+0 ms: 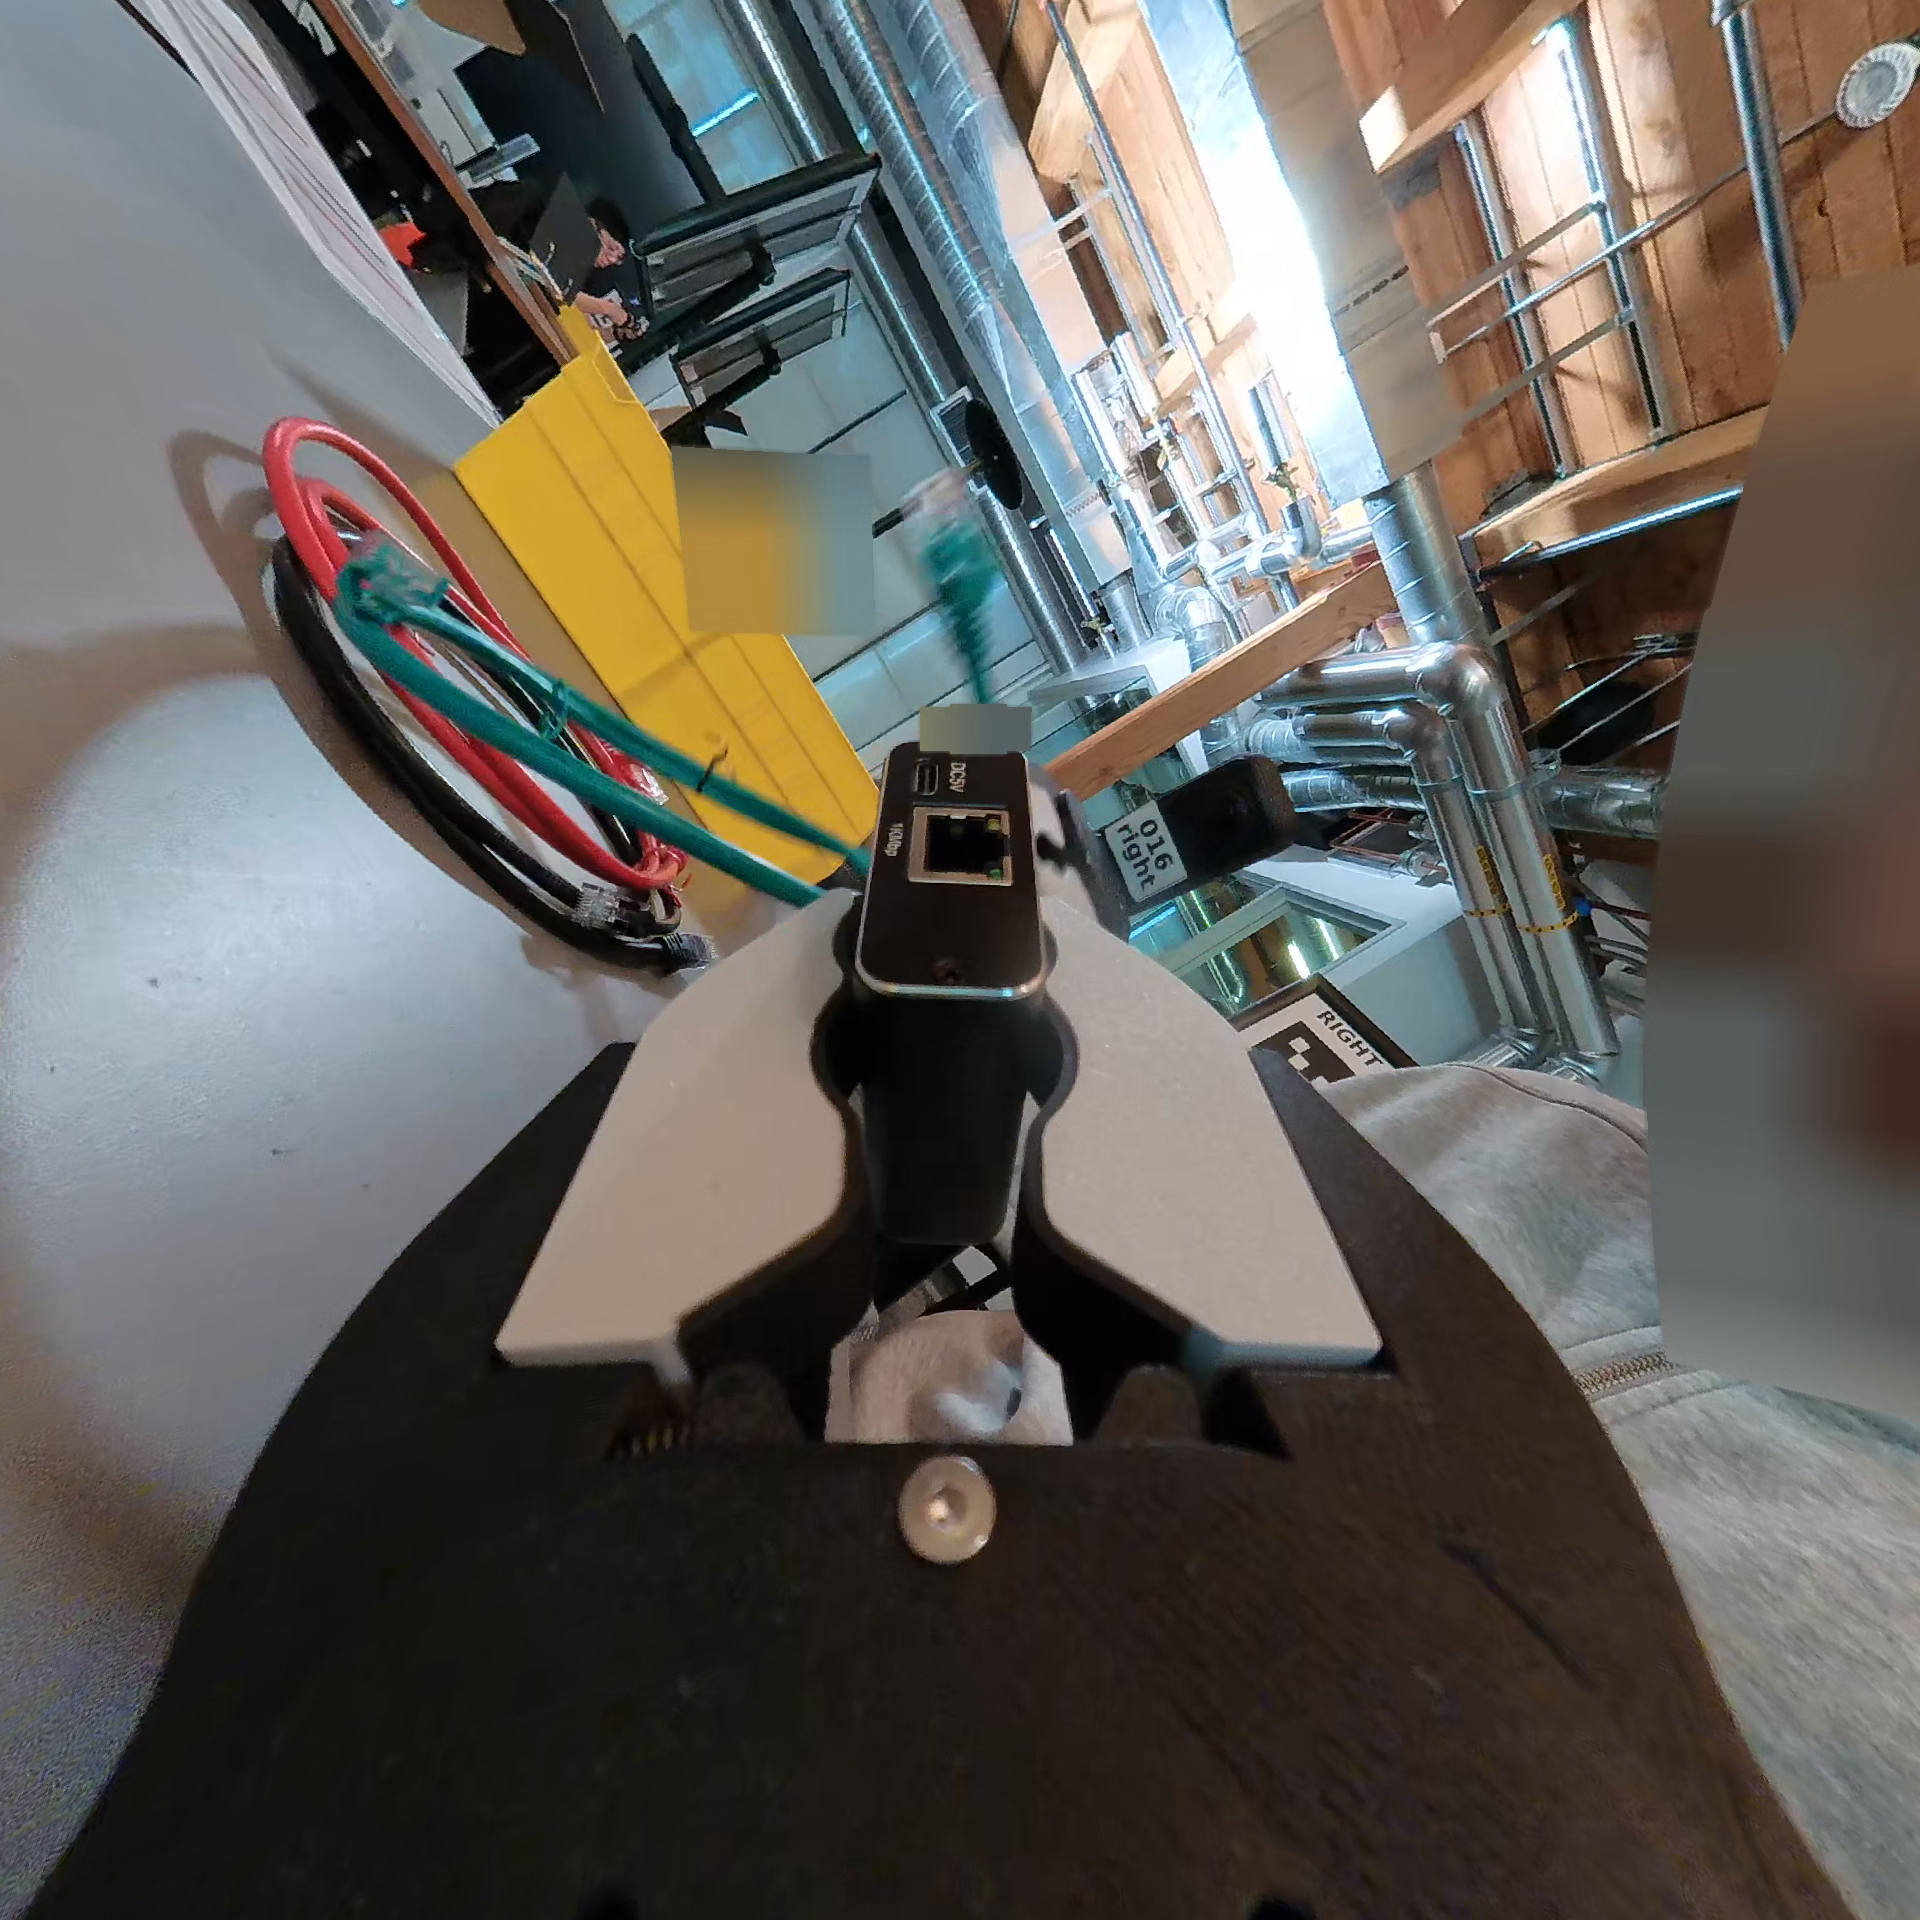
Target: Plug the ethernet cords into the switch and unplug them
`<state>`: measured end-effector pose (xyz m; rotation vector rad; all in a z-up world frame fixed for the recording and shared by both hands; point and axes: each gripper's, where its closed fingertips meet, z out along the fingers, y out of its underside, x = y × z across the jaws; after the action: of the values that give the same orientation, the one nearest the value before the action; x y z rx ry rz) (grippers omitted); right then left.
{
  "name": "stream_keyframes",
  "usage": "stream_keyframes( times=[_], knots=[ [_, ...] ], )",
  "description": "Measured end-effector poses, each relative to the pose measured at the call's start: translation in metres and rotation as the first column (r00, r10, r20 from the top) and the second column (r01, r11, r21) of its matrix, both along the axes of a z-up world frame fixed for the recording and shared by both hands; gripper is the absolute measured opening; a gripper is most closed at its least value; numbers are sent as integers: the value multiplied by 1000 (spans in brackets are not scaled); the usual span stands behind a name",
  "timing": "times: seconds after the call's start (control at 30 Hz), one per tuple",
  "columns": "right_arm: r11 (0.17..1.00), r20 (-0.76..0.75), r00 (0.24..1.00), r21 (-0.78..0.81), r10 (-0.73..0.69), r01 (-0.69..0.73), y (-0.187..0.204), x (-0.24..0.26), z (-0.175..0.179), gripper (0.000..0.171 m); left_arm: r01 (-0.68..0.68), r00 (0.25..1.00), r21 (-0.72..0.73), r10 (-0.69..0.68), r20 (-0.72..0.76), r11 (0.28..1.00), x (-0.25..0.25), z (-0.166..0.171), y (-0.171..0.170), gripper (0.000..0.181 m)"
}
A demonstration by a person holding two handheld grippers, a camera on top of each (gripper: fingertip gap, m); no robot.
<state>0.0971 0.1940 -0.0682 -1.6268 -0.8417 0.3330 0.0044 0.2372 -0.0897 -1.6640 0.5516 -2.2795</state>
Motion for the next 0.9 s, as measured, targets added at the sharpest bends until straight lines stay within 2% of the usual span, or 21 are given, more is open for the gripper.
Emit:
stream_keyframes(
  times=[0.07,0.13,0.2,0.27,0.33,0.43,0.53,0.7,0.83,0.9],
  knots=[
    [990,13,995,107,-98,96,6,20,15,5,4,1000,-2,-4,2,1000,0,0,-1,26],
    [979,112,977,115,-182,169,13,34,2,5,8,1000,-3,-8,2,1000,1,0,-2,26],
    [977,218,953,55,-212,205,21,40,-27,6,14,1000,-7,-14,1,1000,2,0,-3,26],
    [971,319,928,-71,-195,229,26,43,-65,6,20,1000,-9,-20,0,1000,3,-1,-5,26],
    [959,380,909,-150,-170,242,28,43,-87,8,24,1000,-9,-24,-1,1000,4,-1,-6,26],
    [937,338,929,-254,-148,241,30,34,-98,58,29,1000,-5,-29,-4,1000,4,-1,-8,26],
    [897,280,951,-373,-133,236,28,29,-109,77,35,999,-12,-35,-6,999,5,-2,-9,26],
    [872,318,929,-382,-187,306,36,37,-110,56,43,999,-42,-43,2,998,6,-3,-9,26],
    [863,452,884,-392,-120,318,35,37,-121,55,46,999,-46,-47,-3,998,7,-5,-10,26],
    [860,461,885,-423,-67,285,33,32,-122,44,48,999,-48,-48,-7,998,8,-6,-11,26]
  ],
)
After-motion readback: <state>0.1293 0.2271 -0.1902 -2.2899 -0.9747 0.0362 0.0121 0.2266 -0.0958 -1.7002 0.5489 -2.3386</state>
